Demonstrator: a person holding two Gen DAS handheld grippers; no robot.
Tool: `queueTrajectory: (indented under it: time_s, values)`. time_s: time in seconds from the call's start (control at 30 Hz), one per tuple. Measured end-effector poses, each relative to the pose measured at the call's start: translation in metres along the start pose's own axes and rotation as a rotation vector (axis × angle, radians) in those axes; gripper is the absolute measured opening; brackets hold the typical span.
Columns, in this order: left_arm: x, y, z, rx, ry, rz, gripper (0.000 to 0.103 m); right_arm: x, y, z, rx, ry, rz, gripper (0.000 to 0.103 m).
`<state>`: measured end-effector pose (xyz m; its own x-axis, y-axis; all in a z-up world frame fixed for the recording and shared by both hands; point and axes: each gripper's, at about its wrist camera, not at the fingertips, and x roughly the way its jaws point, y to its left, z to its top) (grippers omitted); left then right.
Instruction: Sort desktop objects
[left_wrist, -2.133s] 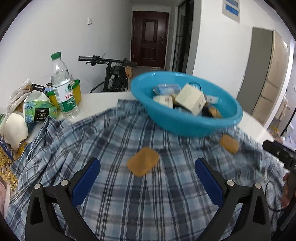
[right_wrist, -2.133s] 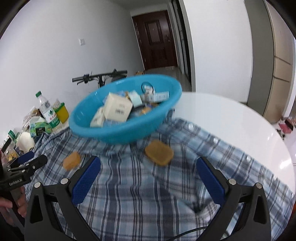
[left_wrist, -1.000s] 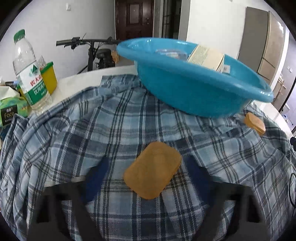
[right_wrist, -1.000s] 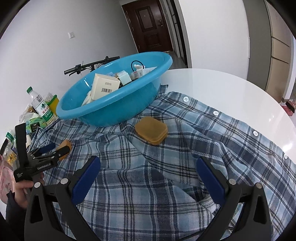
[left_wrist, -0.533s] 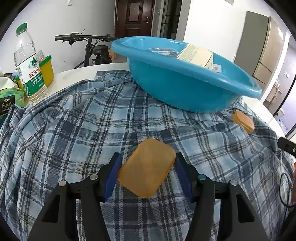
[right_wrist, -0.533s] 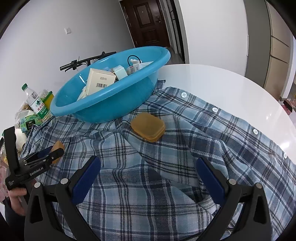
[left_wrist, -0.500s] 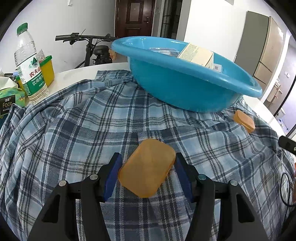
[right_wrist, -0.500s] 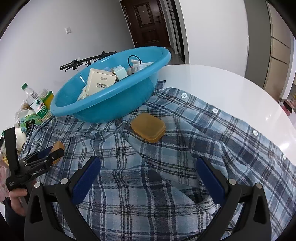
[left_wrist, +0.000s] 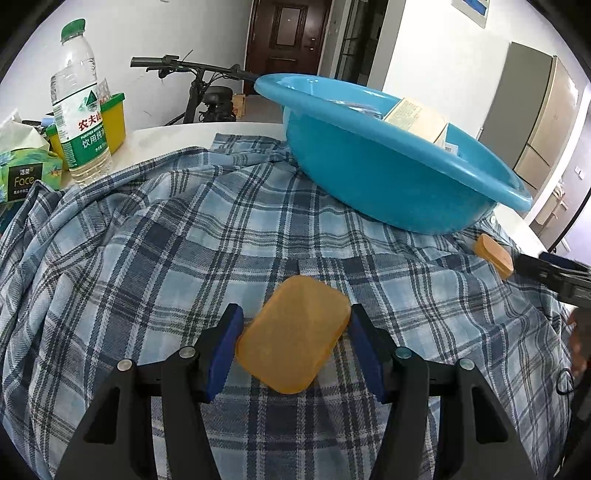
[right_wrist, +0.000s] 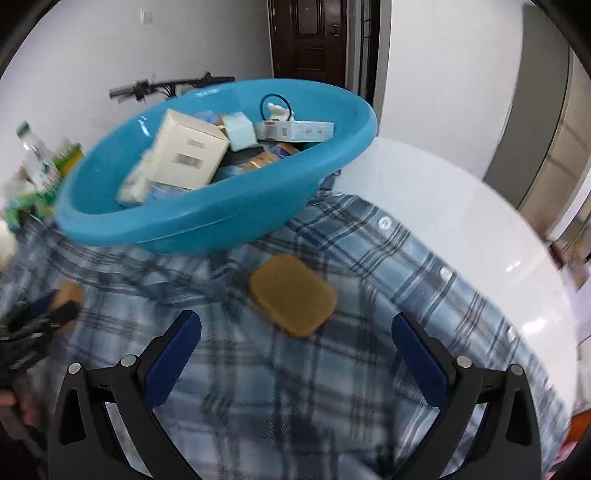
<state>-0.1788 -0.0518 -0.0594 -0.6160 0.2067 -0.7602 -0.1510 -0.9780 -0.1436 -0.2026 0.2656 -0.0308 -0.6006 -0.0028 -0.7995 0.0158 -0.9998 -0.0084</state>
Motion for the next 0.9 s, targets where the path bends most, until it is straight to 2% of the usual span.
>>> queueTrajectory:
  time_s: [0.1, 0.2, 0.23, 0.27, 0.3, 0.33, 0.4, 0.6, 0.73, 0.8, 0.9]
  values:
    - [-0.001, -0.003, -0.001, 0.004, 0.004, -0.010, 0.061, 0.013, 0.001, 0.002, -0.021, 0.014, -0.036, 0.103]
    - [-0.001, -0.006, -0.002, 0.015, 0.006, -0.013, 0.061, 0.023, -0.001, 0.003, -0.027, 0.022, -0.017, 0.102]
    - [-0.001, -0.006, -0.002, 0.021, 0.006, -0.013, 0.061, 0.026, 0.000, 0.002, -0.032, 0.020, -0.011, 0.099]
    - [-0.001, -0.008, -0.003, 0.027, 0.007, -0.014, 0.061, 0.028, 0.000, 0.001, -0.038, 0.018, -0.006, 0.083]
    - [-0.001, -0.009, -0.003, 0.031, 0.007, -0.013, 0.061, 0.031, 0.000, 0.000, -0.044, 0.022, 0.002, 0.055]
    - [-0.001, -0.010, -0.004, 0.038, 0.007, -0.011, 0.061, 0.033, 0.000, -0.001, -0.045, 0.039, 0.017, 0.054]
    - [-0.001, -0.012, -0.005, 0.047, 0.008, -0.014, 0.061, 0.032, -0.002, -0.004, -0.026, 0.045, 0.050, 0.043]
    - [-0.002, -0.013, -0.005, 0.047, 0.008, -0.018, 0.061, 0.004, -0.003, -0.022, -0.038, 0.032, 0.094, 0.042]
    - [-0.001, -0.014, -0.005, 0.052, 0.009, -0.016, 0.061, -0.012, 0.004, -0.042, -0.043, 0.060, 0.151, 0.039]
    - [-0.001, -0.013, -0.005, 0.052, 0.009, -0.015, 0.061, -0.015, 0.012, -0.054, -0.074, 0.089, 0.176, 0.039]
    - [-0.001, -0.013, -0.005, 0.053, 0.009, -0.015, 0.061, -0.018, 0.018, -0.066, -0.101, 0.081, 0.167, 0.044]
